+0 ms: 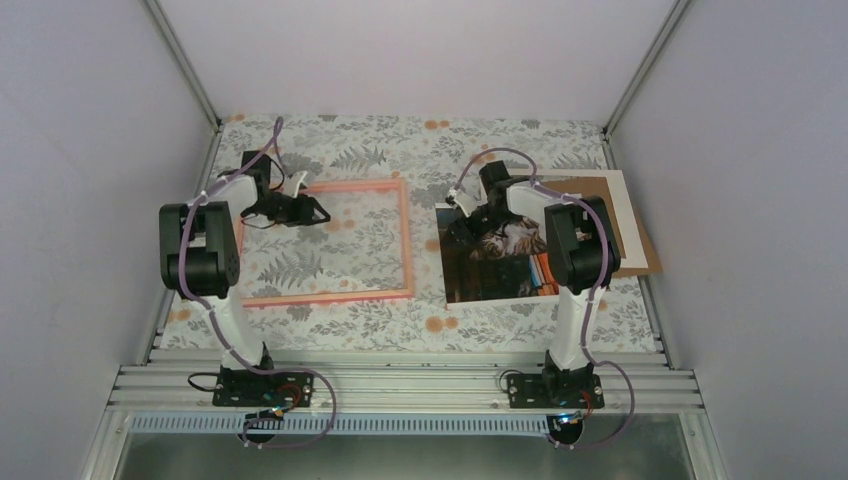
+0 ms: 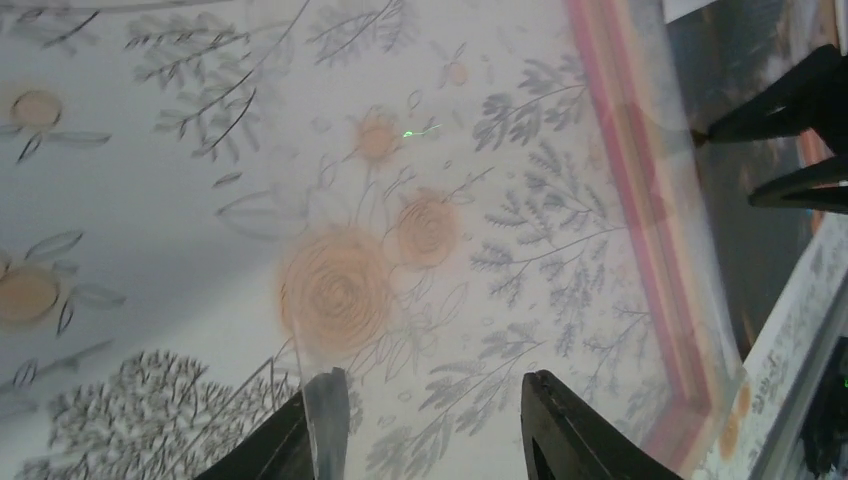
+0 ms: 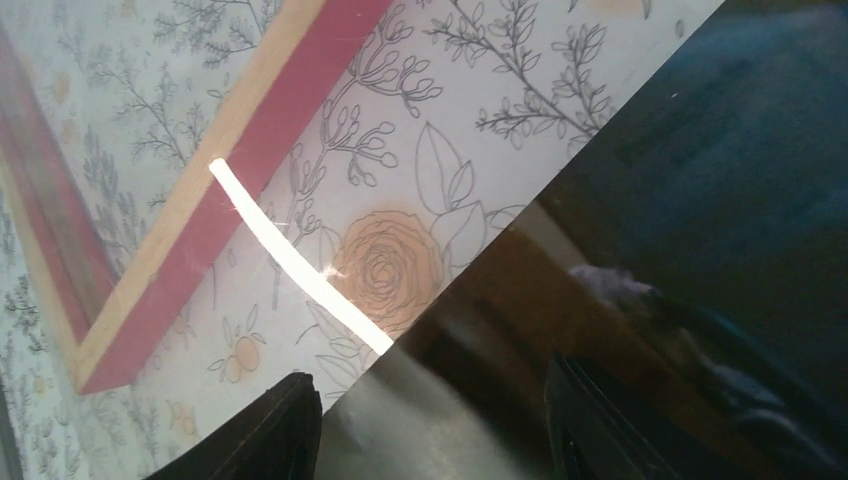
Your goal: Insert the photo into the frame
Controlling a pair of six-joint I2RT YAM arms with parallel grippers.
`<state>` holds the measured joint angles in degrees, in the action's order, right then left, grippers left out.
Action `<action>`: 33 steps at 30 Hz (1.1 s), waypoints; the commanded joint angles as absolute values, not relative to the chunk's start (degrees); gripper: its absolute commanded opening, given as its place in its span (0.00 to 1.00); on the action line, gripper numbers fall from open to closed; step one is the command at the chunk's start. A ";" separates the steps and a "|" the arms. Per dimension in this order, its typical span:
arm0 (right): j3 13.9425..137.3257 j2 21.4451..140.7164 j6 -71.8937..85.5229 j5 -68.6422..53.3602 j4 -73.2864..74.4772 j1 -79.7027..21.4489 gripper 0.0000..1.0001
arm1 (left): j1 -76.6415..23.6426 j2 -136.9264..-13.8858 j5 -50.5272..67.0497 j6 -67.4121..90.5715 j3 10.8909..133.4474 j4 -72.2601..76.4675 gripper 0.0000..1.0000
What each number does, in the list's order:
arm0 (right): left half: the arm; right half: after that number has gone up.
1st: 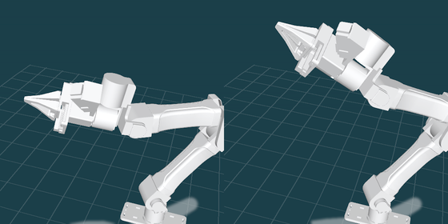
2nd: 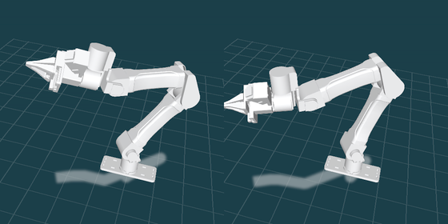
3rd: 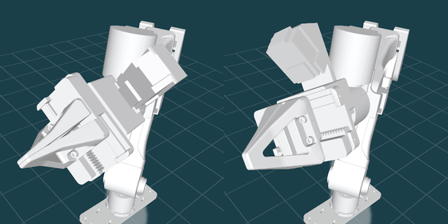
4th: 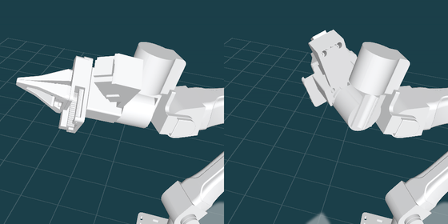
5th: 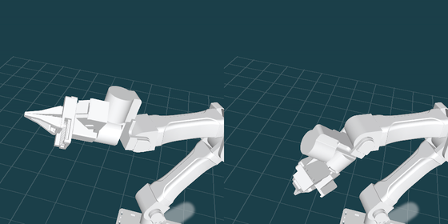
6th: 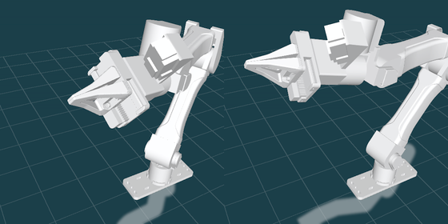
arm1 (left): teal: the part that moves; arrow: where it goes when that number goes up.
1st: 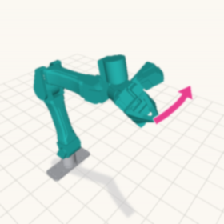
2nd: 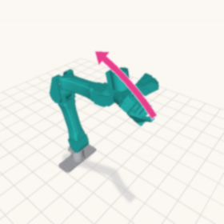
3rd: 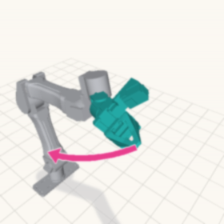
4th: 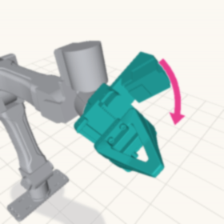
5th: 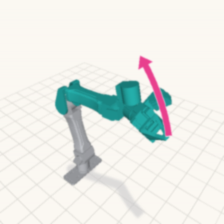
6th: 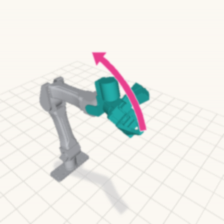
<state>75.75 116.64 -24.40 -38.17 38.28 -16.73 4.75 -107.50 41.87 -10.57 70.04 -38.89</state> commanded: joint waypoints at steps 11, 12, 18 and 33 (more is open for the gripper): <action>75.16 120.69 -28.07 -28.92 37.57 -16.48 0.55 | 3.54 -127.56 51.41 -30.34 92.70 -60.70 0.51; 75.23 120.74 -28.11 -28.80 37.58 -16.49 0.55 | 3.21 -128.47 51.15 -30.34 93.91 -61.05 0.50; 75.28 120.57 -27.82 -28.20 37.83 -16.44 0.55 | 1.43 -131.49 51.80 -33.58 100.58 -65.10 0.40; 78.23 111.80 -24.75 -31.84 40.19 -16.18 0.75 | 3.76 -118.33 52.52 -26.36 97.47 -57.84 0.02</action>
<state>76.79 116.09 -26.46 -34.70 37.74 -16.47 0.89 -128.97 51.35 -31.62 98.56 -64.27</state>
